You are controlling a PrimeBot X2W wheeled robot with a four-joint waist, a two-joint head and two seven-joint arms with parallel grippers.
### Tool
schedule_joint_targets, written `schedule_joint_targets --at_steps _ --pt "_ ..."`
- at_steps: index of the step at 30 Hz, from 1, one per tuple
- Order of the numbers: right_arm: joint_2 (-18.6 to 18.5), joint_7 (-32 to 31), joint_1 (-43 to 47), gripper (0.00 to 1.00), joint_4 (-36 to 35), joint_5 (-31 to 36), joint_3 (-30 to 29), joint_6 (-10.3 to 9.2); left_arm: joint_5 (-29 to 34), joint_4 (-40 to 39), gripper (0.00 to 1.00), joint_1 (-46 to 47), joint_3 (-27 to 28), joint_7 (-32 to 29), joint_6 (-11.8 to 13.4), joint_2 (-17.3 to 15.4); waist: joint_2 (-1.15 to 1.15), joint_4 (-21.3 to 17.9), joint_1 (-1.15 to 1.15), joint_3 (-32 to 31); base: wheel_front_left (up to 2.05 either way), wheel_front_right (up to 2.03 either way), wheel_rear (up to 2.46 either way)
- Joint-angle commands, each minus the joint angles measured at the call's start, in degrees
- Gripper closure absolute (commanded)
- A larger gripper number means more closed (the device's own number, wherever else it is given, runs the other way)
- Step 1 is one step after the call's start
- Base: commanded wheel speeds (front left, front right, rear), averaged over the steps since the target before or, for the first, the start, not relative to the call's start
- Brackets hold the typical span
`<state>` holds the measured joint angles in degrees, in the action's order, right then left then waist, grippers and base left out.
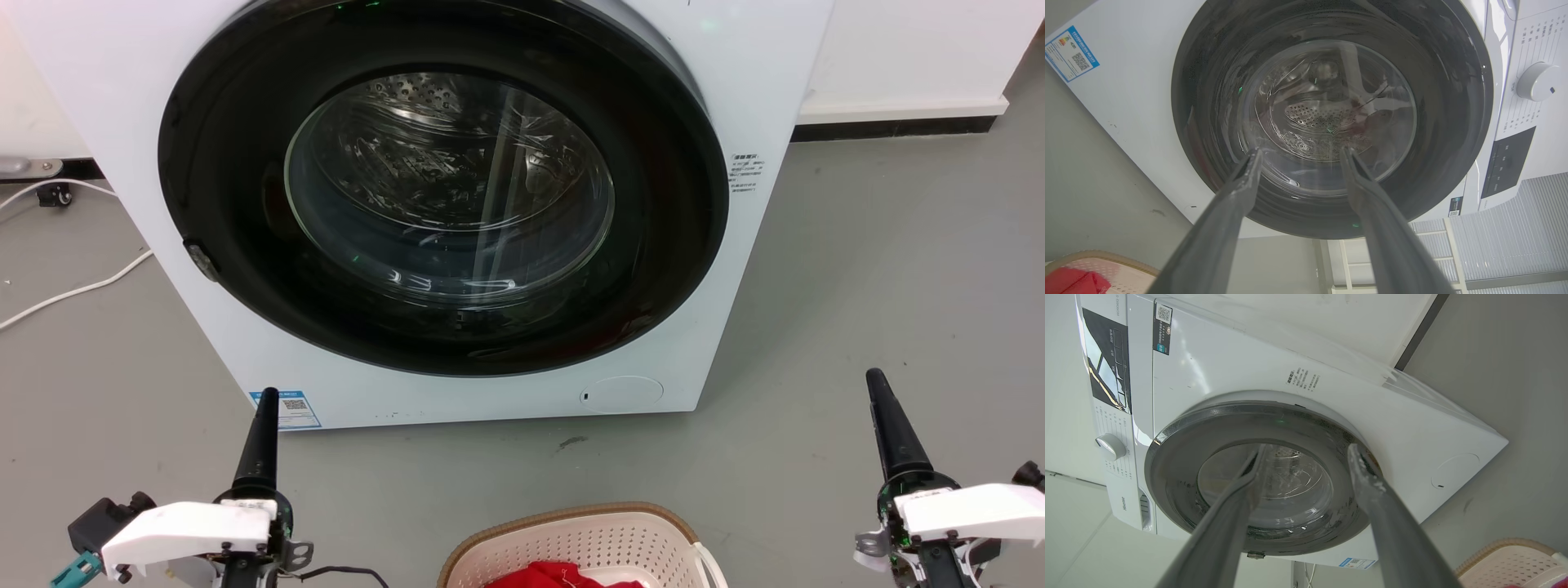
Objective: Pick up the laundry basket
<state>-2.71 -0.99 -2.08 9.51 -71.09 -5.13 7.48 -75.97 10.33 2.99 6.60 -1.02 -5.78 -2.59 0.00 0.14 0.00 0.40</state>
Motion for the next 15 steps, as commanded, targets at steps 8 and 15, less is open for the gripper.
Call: schedule_joint_targets --at_steps 8,15 --pt "-0.21 2.08 0.19 0.00 -3.61 12.11 1.15 0.01 10.29 -3.66 0.00 -0.53 -1.78 2.12 1.79 -0.22 0.00 0.13 0.00 0.05 0.00 0.00 0.00" --pt "-0.22 3.63 0.97 0.00 -5.21 20.58 2.32 0.01 17.00 -5.15 0.00 -1.27 -3.04 3.63 3.02 -0.24 0.00 0.27 0.00 0.03 0.00 0.00 0.00"
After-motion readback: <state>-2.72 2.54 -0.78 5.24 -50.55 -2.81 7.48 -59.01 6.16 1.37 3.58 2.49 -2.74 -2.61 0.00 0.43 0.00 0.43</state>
